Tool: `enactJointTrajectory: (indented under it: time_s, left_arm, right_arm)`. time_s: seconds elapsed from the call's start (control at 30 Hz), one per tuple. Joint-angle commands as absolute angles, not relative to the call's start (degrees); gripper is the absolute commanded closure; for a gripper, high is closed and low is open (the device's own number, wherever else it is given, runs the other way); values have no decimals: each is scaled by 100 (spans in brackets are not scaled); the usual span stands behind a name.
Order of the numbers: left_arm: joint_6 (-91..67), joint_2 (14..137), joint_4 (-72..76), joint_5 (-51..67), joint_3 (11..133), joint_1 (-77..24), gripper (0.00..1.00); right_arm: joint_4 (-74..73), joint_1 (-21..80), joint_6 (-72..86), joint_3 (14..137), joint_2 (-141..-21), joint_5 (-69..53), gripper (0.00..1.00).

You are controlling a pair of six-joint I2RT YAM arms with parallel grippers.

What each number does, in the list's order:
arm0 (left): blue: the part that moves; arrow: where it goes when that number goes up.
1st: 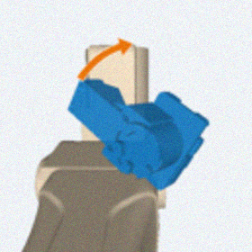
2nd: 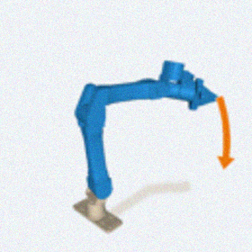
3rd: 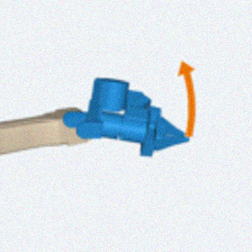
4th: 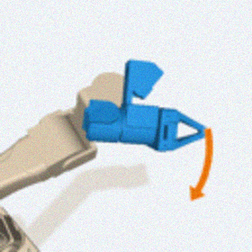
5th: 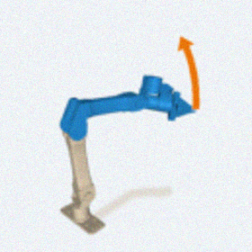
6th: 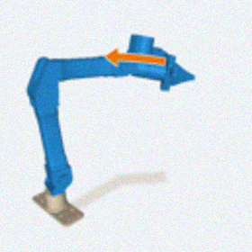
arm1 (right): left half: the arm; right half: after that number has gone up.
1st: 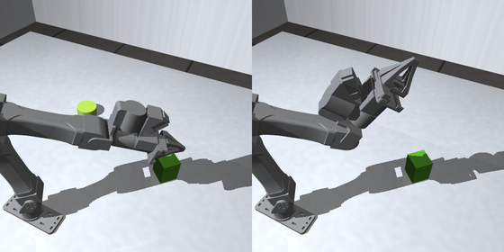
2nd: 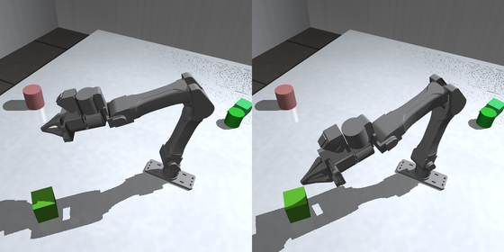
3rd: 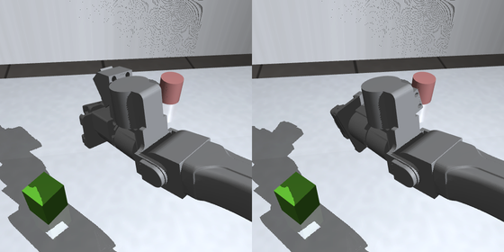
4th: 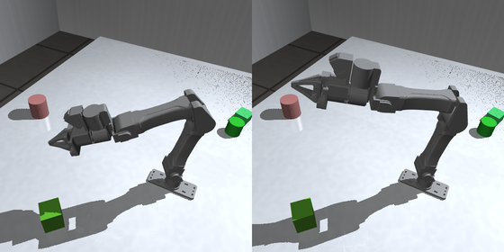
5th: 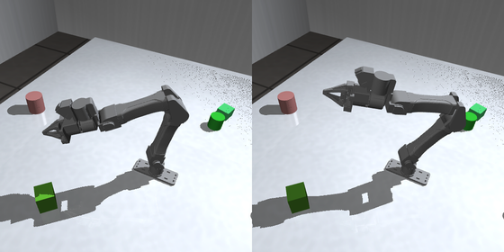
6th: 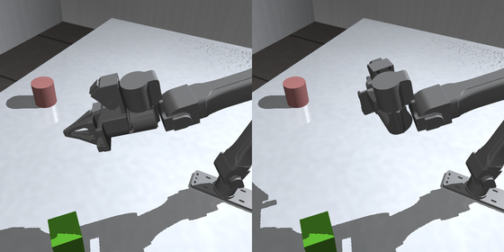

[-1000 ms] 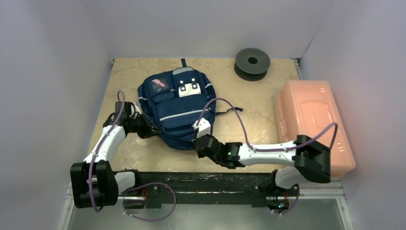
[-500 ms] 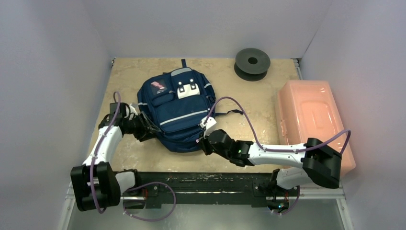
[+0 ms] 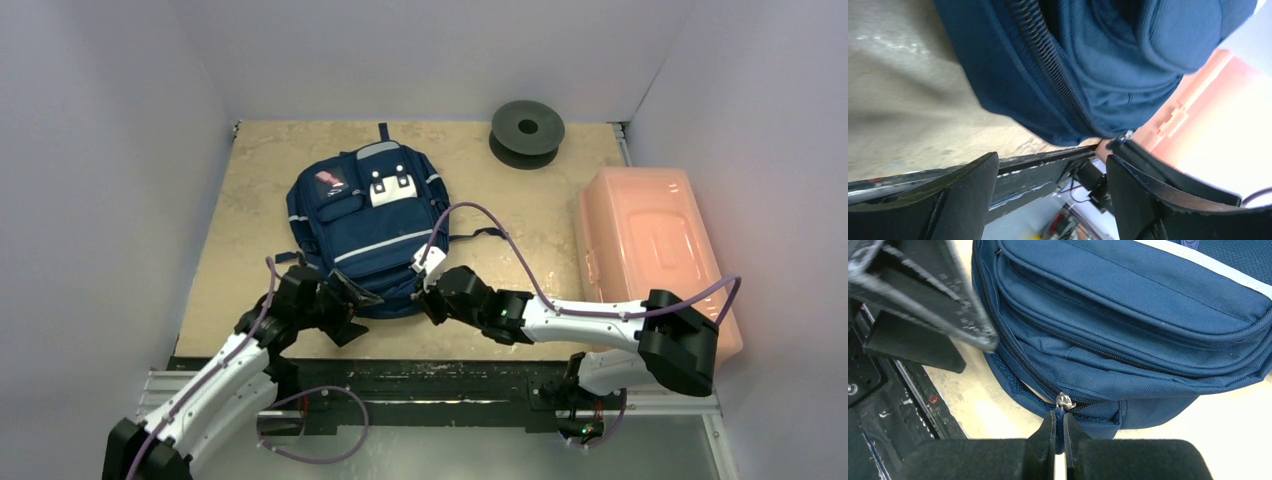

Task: Pack the student bag
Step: Zip the student bag at the center of the board.

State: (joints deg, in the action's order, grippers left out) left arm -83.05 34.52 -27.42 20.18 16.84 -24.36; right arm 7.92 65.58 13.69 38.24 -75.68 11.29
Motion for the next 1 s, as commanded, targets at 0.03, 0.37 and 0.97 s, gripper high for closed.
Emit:
enactJointTrajectory:
  time_s: [0.03,0.37,0.97]
  left_arm:
    - [-9376,4983,-1368,1445,2562,-3106,22]
    - [-8439,5687,-2408,-281,3218,-3418,79]
    - [-5715,3066,-3156,1059,2342,-1837,100]
  right_arm:
    - [786,6687,848,4133,-7497,746,100]
    - [838,6713,705,3998,-7374,61,100]
    - [2976,4526,4957,2611,-6599,-2639,100]
